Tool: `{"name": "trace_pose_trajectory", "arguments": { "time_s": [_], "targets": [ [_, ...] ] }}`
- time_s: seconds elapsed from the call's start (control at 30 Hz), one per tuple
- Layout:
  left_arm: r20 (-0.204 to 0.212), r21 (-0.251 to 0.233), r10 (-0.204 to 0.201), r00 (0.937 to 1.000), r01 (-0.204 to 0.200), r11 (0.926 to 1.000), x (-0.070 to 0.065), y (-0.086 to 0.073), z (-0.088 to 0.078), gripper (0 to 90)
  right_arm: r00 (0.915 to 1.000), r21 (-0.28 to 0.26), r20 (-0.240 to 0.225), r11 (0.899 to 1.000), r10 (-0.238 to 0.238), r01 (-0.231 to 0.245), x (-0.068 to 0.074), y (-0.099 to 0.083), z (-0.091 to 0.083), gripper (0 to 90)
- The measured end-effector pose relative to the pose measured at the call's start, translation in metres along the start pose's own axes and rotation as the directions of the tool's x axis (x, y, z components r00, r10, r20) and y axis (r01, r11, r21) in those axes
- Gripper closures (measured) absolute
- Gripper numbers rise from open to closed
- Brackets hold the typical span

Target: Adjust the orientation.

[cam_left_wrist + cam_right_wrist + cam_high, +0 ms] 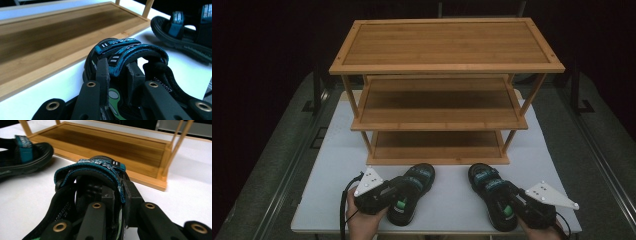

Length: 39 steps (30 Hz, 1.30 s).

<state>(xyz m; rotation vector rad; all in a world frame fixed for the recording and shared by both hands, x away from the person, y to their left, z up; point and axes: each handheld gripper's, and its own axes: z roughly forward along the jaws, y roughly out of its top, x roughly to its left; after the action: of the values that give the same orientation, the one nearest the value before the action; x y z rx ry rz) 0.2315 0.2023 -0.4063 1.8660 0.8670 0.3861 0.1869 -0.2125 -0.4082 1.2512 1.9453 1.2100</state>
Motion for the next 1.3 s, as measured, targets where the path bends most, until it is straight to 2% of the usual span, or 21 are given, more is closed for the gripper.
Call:
{"name": "trace_pose_trajectory", "arguments": {
  "time_s": [0.23,0.53,0.7,0.8,1.1,1.3],
  "targets": [
    [-0.007,-0.014,-0.001,1.0000,0.000,0.9999,0.001,0.003,0.005,75.3,0.9993,-0.024,-0.037,1.000,-0.009,0.008,0.009,0.005,0.005,80.5],
    [-0.042,-0.047,-0.023,0.9988,0.021,0.9987,0.003,0.008,0.016,75.3,0.9984,-0.029,-0.035,0.999,-0.046,0.045,0.019,0.018,0.021,80.5],
    [-0.068,-0.071,-0.019,0.9975,0.014,0.9974,0.002,0.013,0.026,75.3,0.9977,-0.031,-0.016,0.997,-0.066,0.065,0.025,0.026,0.034,80.4],
    [-0.062,-0.074,-0.021,0.9979,0.016,0.9971,0.003,0.013,0.033,75.3,0.9973,-0.038,-0.016,0.997,-0.071,0.070,0.027,0.029,0.041,80.5],
    [-0.087,-0.111,-0.056,0.9947,0.046,0.9928,0.007,0.012,0.047,75.3,0.9959,-0.042,0.005,0.995,-0.090,0.090,0.031,0.038,0.060,80.5],
    [-0.098,-0.136,-0.058,0.9934,0.044,0.9897,0.011,0.017,0.057,75.3,0.9948,-0.049,0.033,0.994,-0.096,0.098,0.033,0.041,0.073,80.5]
  ]
}}
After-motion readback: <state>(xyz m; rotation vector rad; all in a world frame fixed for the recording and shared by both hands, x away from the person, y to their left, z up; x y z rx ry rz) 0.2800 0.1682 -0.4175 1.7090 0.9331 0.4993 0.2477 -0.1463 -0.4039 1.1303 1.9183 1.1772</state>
